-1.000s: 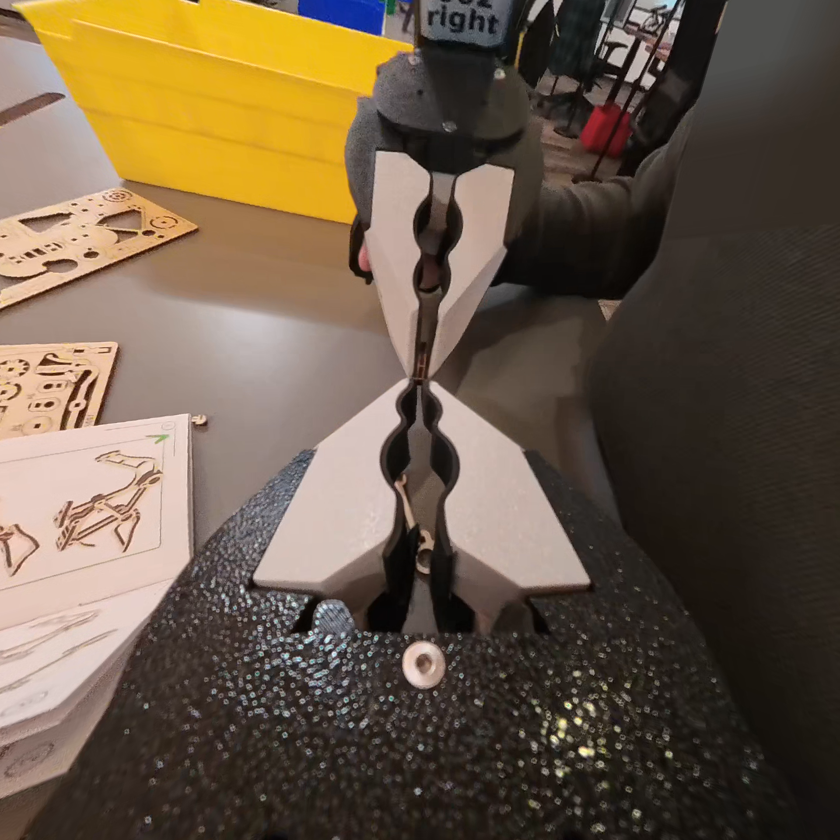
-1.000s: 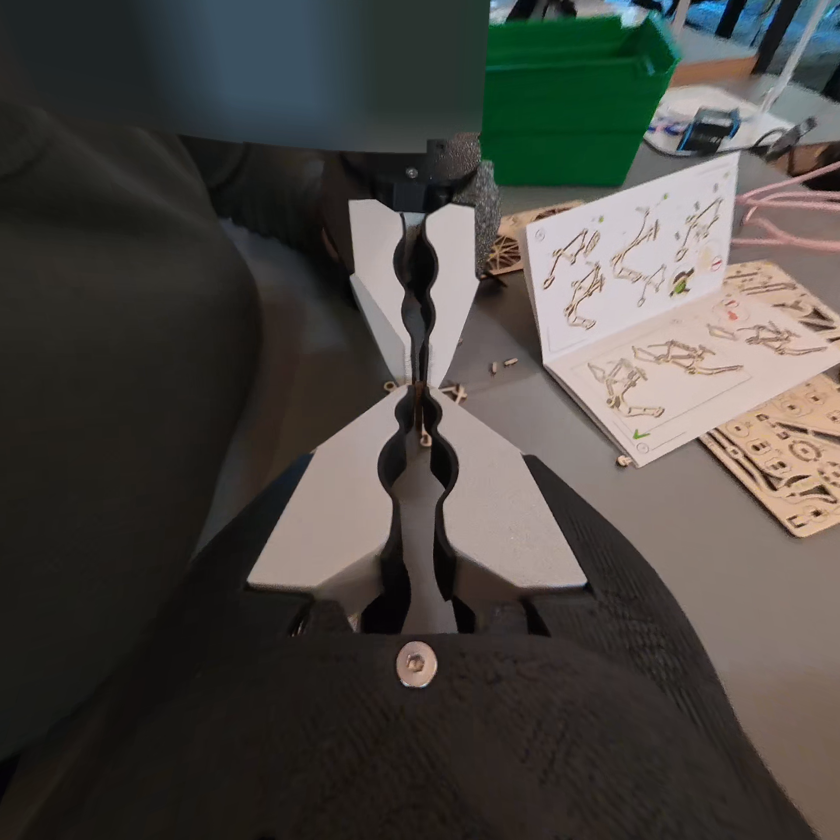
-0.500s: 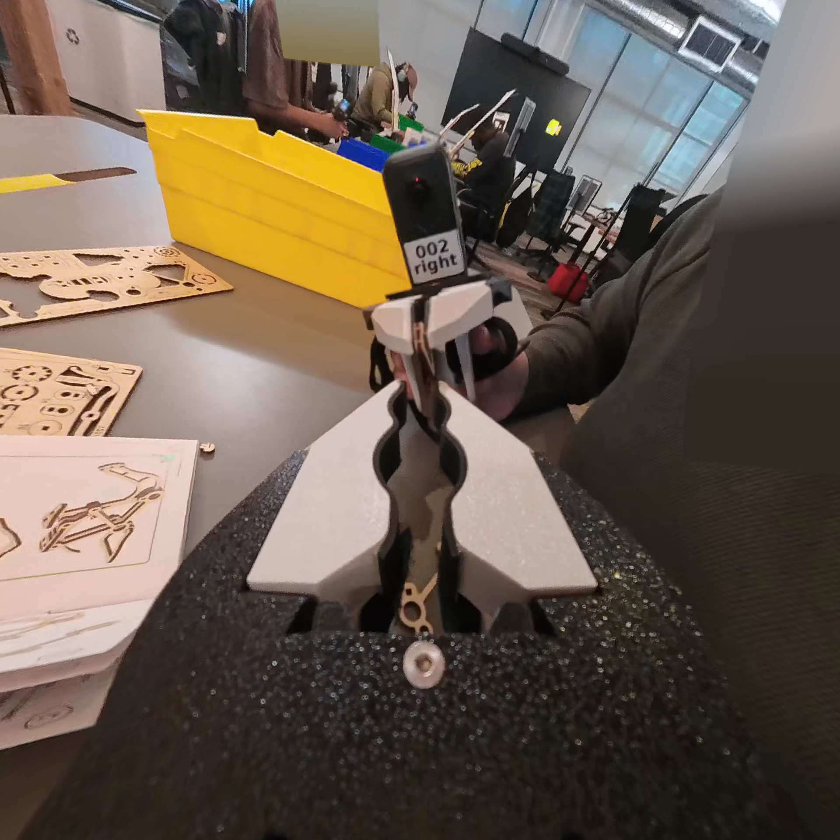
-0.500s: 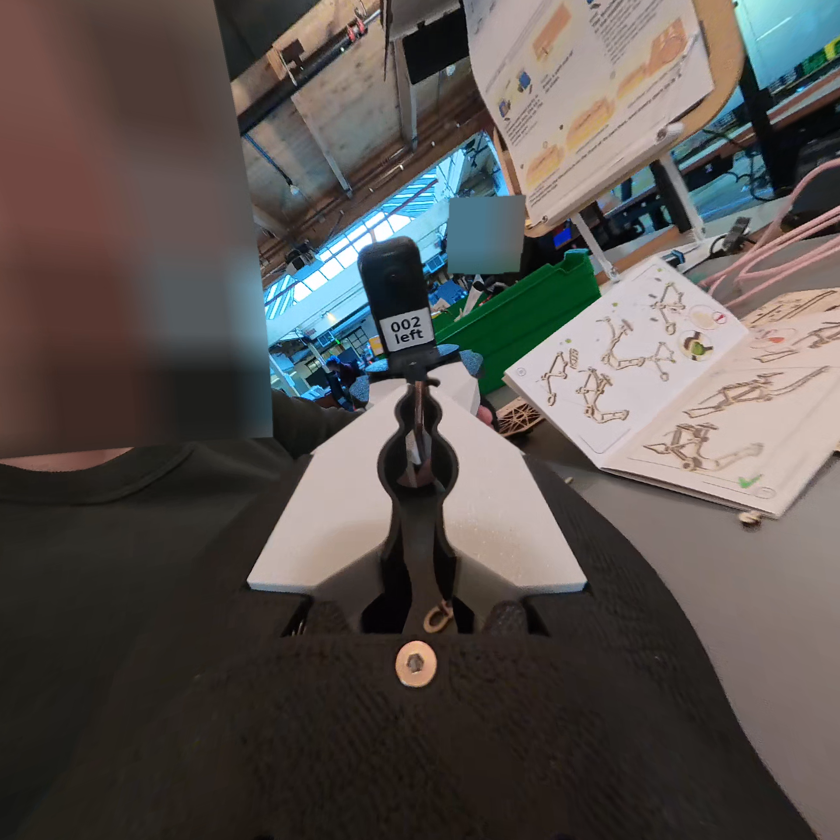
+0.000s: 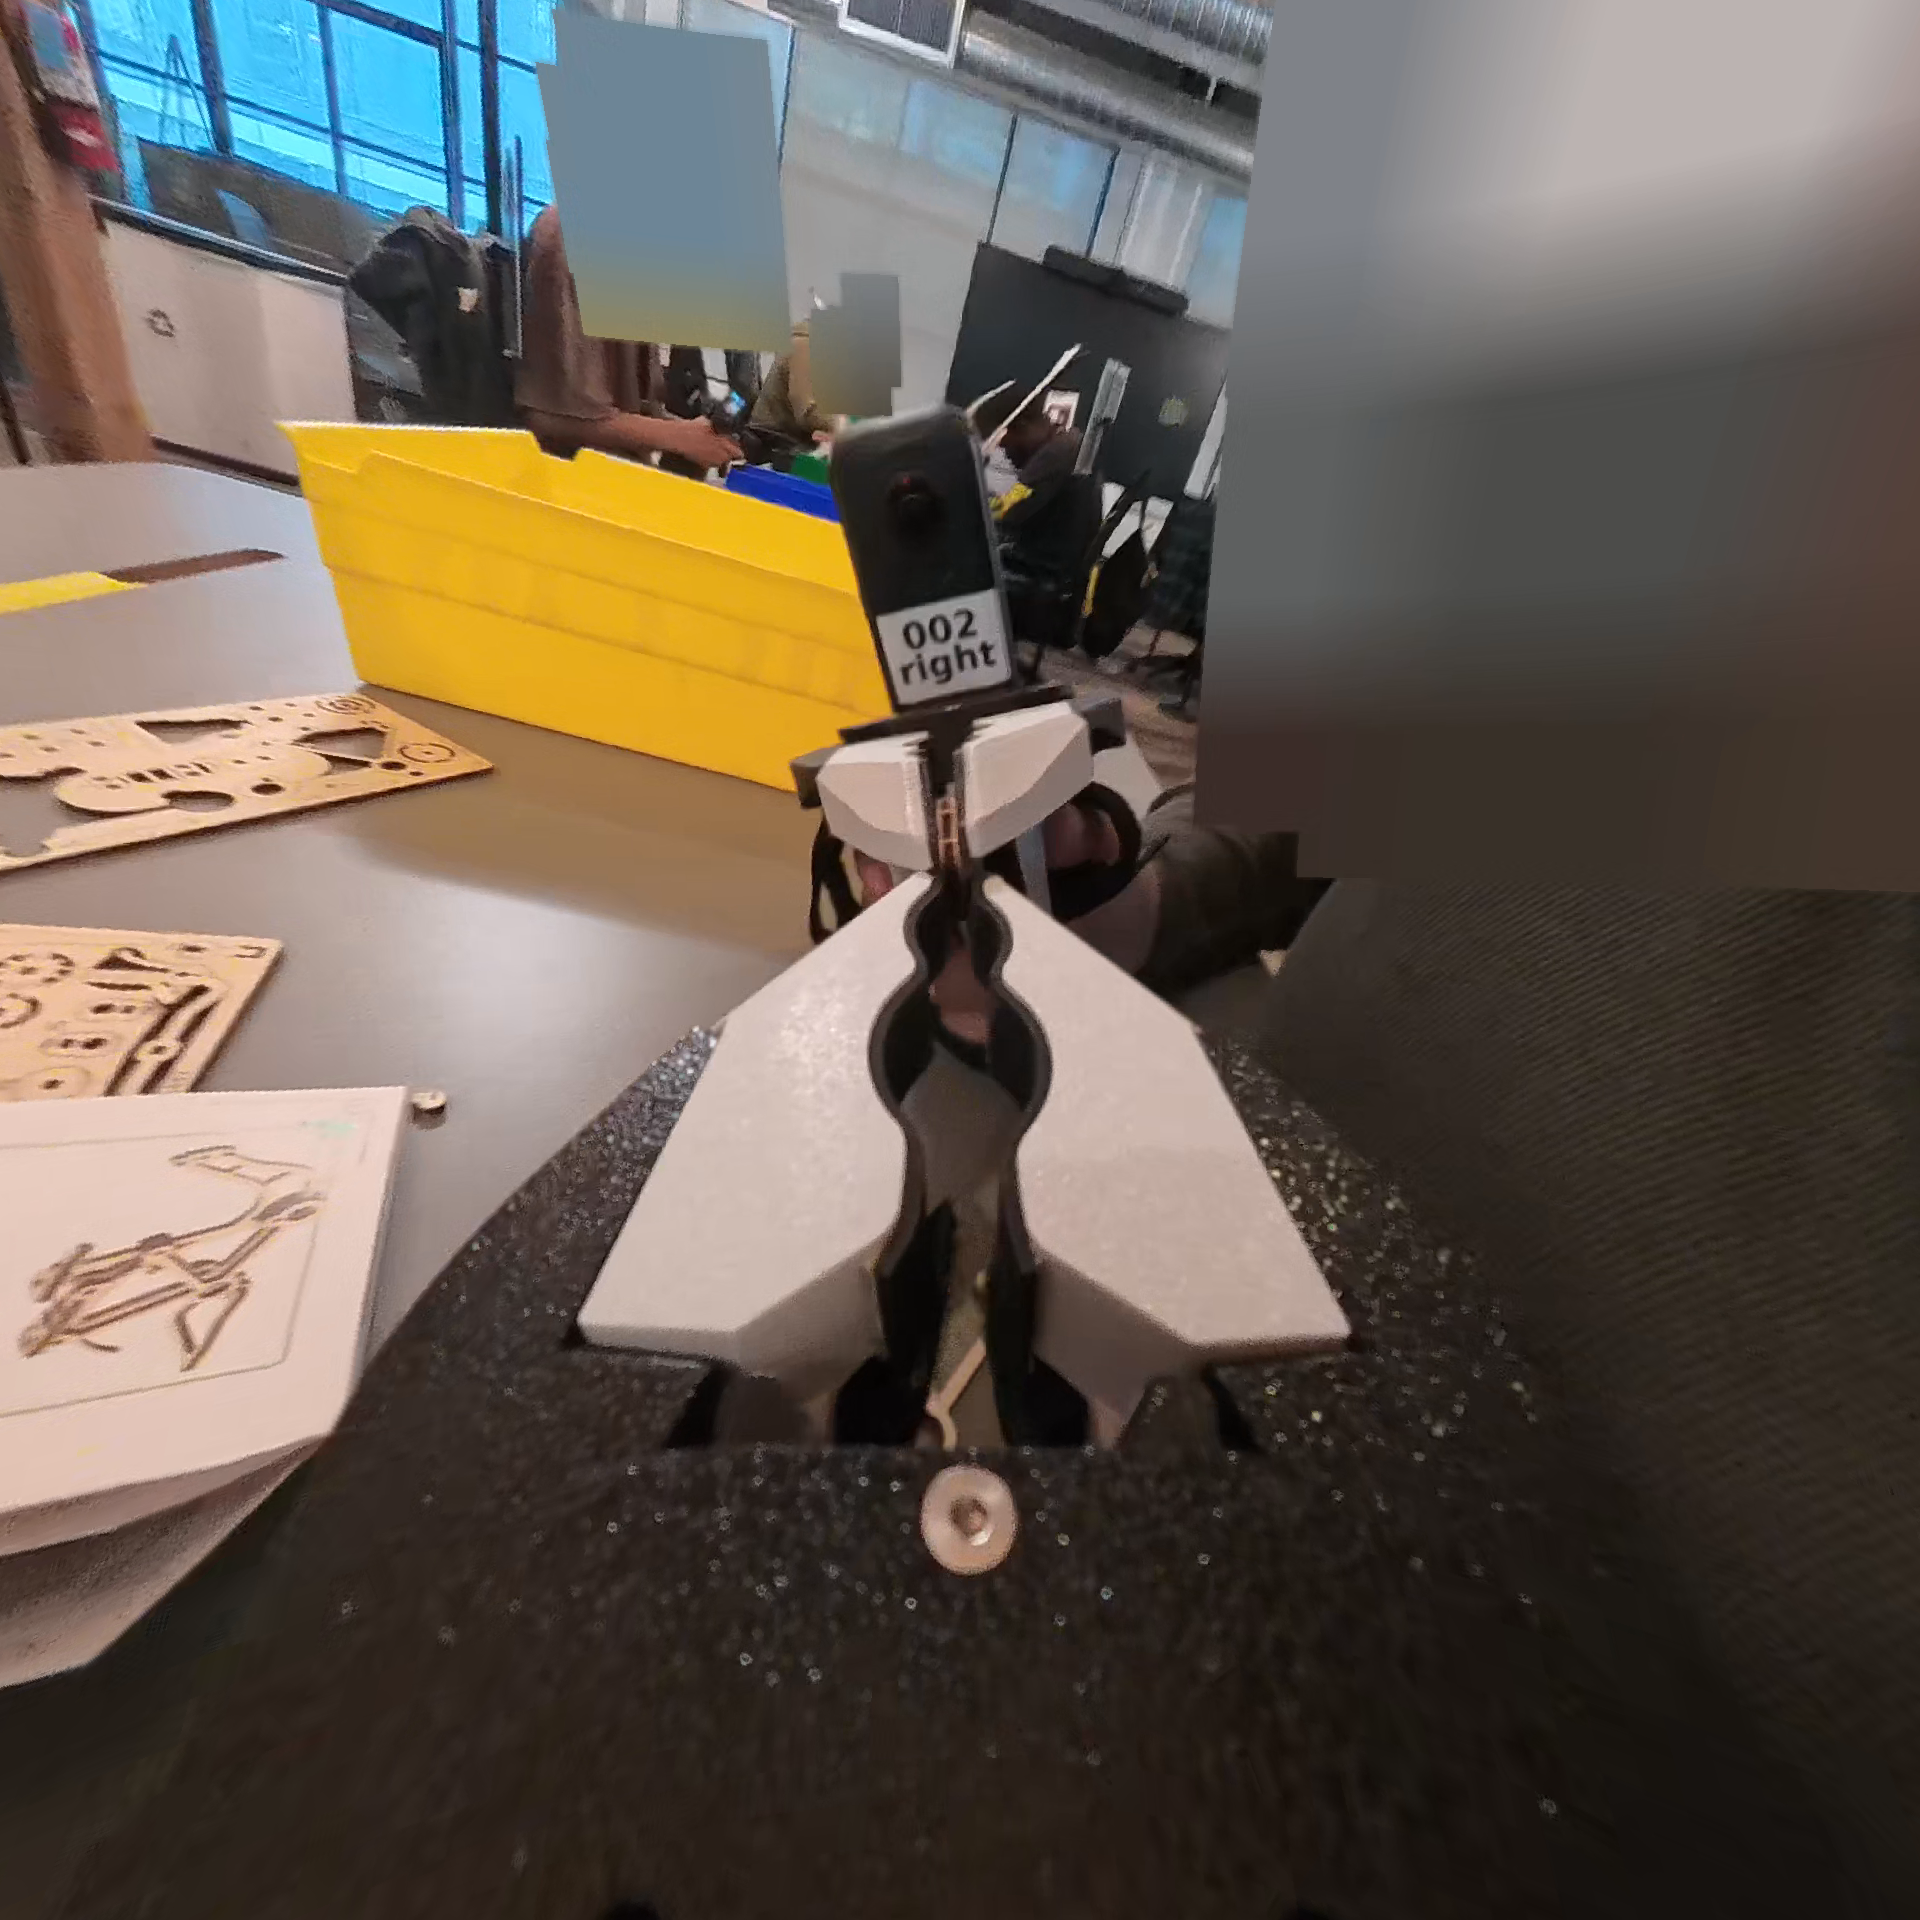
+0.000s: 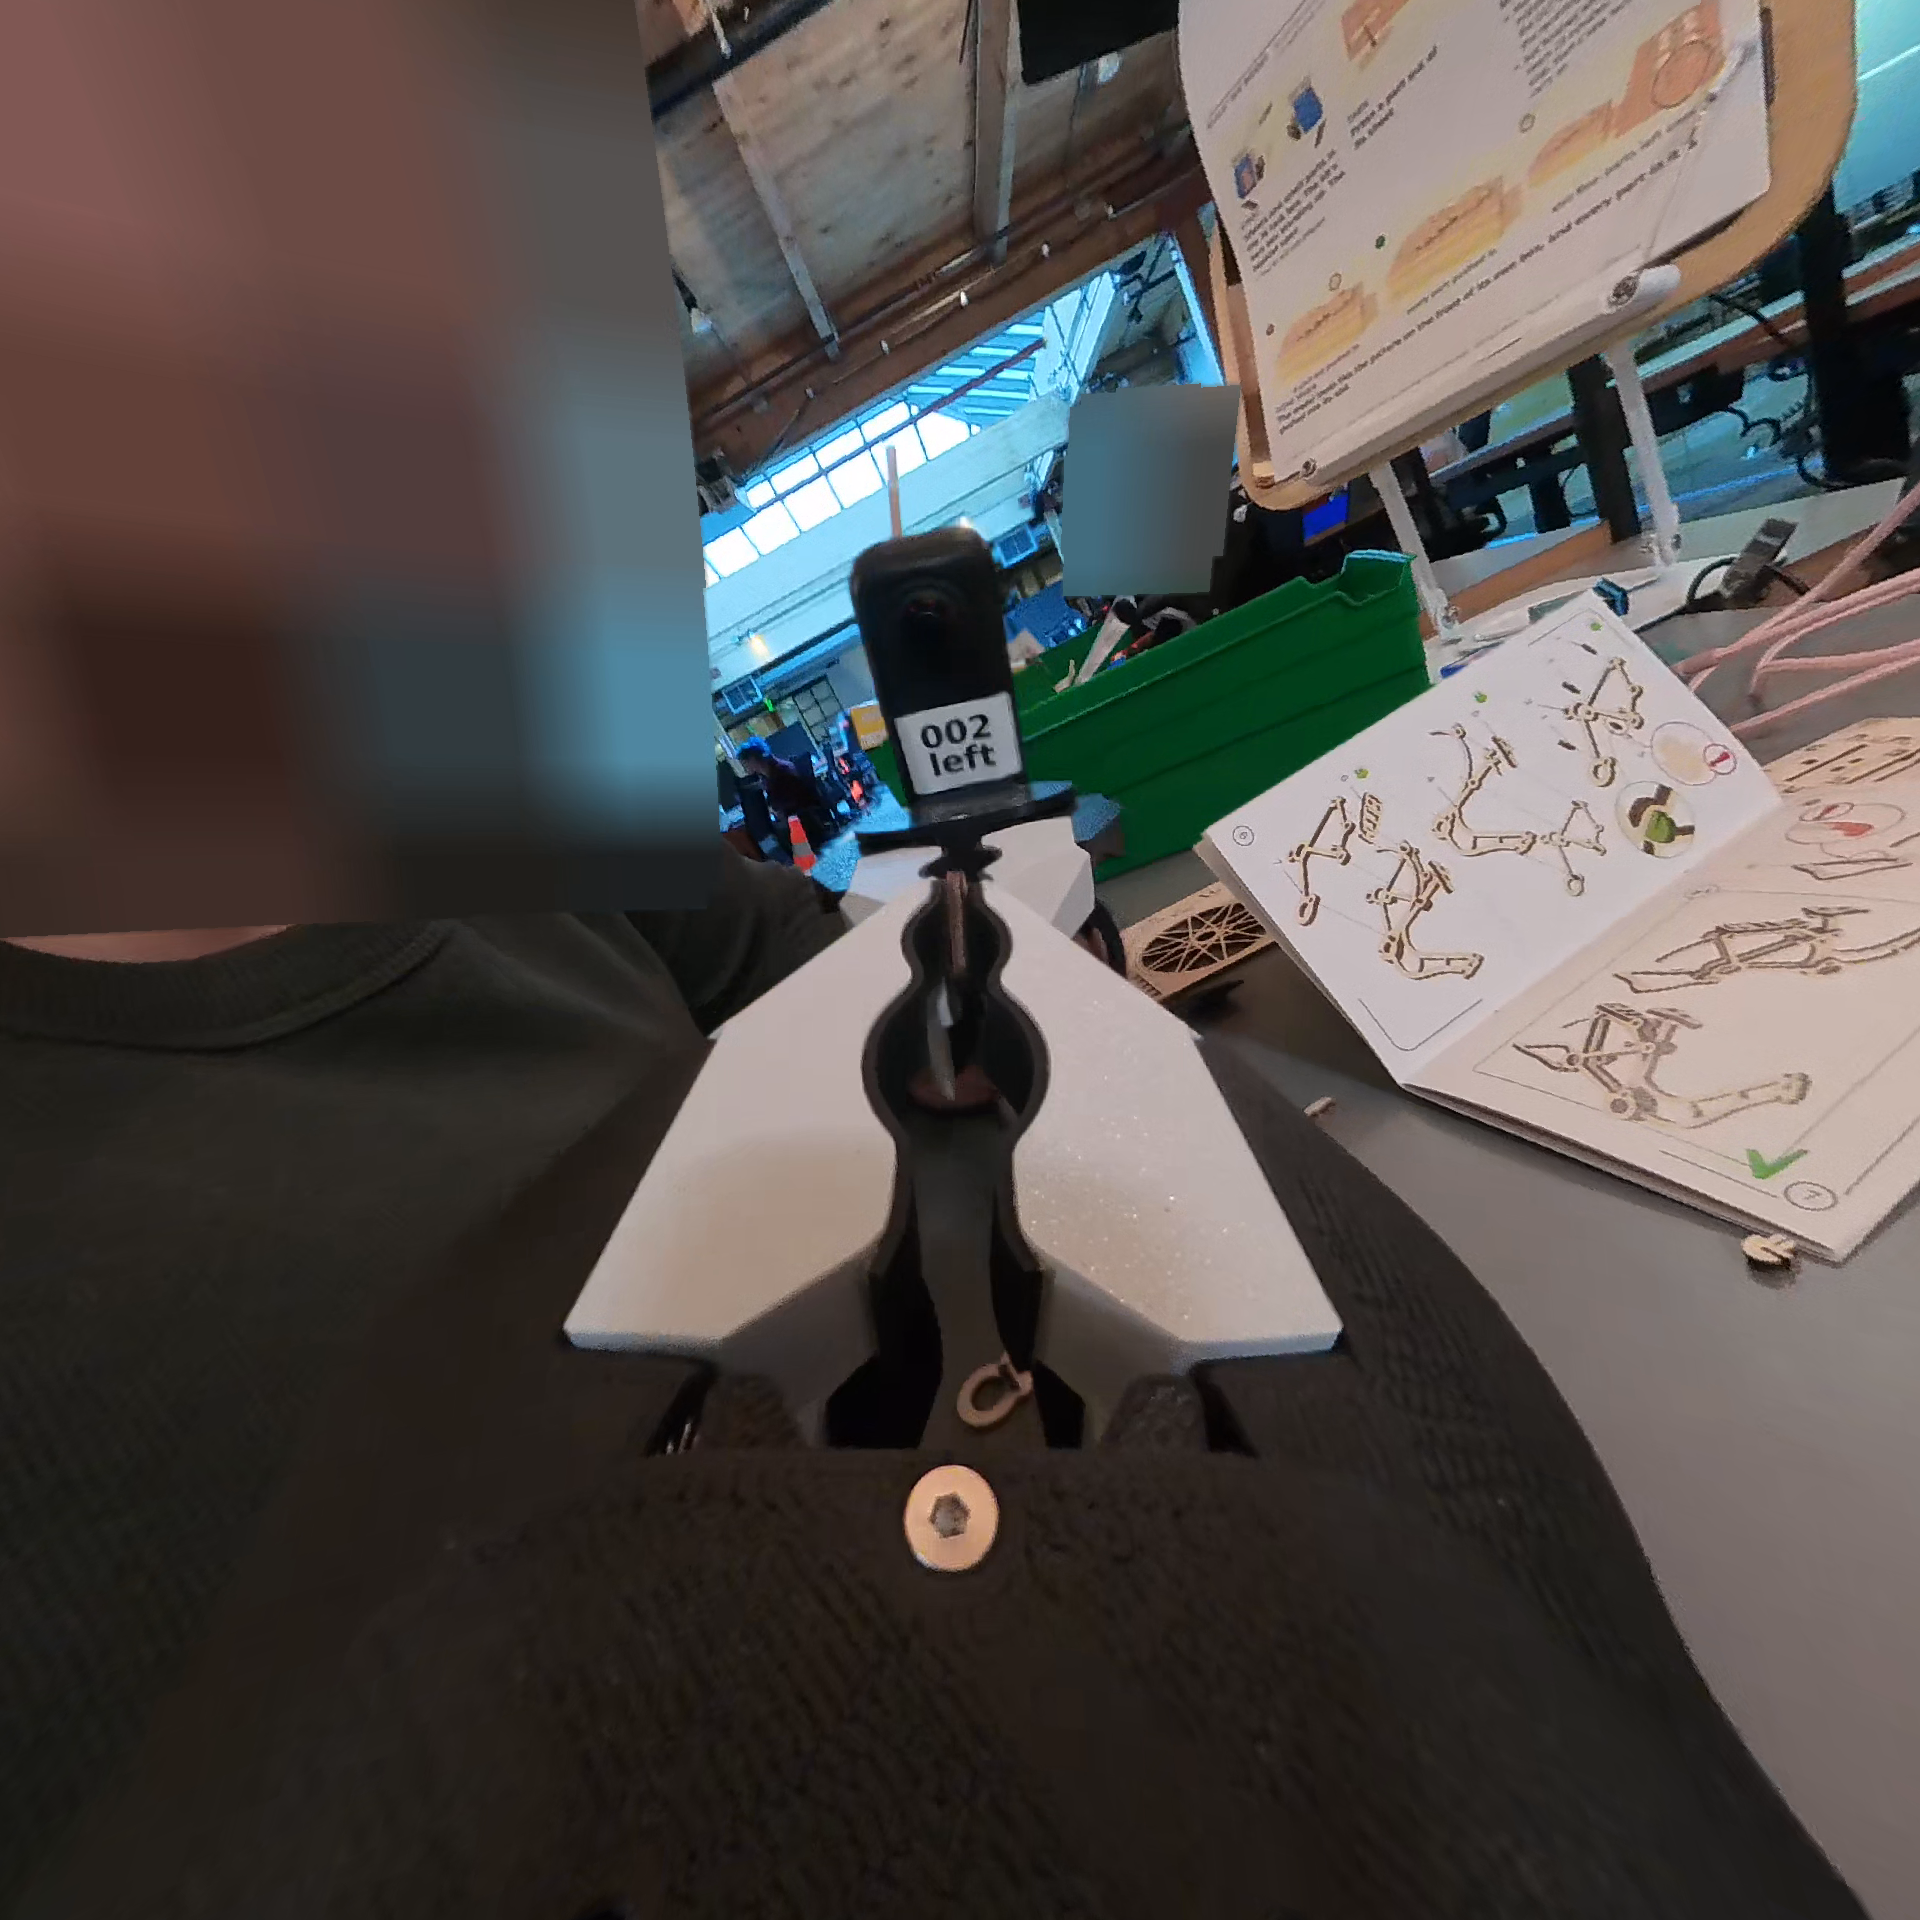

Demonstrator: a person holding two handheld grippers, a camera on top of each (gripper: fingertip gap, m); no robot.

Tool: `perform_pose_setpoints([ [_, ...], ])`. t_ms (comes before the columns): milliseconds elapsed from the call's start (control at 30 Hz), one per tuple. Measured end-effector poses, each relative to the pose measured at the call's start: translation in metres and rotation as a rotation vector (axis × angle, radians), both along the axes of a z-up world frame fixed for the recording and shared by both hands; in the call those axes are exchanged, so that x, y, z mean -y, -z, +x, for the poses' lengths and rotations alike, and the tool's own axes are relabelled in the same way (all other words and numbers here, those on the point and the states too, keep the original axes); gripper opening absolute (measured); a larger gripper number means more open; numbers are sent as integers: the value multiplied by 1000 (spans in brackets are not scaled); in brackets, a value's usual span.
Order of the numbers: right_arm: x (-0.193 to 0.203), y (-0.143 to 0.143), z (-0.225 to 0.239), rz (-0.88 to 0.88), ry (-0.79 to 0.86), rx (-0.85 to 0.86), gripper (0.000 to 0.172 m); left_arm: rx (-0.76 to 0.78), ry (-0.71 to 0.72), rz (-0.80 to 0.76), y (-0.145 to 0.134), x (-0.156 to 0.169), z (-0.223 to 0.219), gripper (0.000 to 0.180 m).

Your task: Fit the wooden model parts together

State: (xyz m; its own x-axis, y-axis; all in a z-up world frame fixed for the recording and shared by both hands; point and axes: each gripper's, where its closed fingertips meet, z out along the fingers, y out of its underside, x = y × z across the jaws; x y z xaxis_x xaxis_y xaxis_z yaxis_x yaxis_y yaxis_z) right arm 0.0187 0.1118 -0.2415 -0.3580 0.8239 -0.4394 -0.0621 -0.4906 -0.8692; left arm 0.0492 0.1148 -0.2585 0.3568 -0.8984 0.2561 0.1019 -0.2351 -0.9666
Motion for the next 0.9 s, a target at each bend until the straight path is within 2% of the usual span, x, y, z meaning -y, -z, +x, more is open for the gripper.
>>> perform_pose_setpoints([
  [233,5,15,5,304,8,138,1,-70,97,-85,16,7,1,0],
  [433,2,23,5,349,19,195,1,-80,113,-168,24,6,-1,1],
  [700,-7,39,5,615,116,320,5,-133,85,-275,39,1,-2,1],
  [800,-7,43,5,642,114,338,4,-192,78,-248,45,0,-4,1],
  [900,-6,47,4,584,85,341,4,-268,63,-199,49,0,-4,1],
])
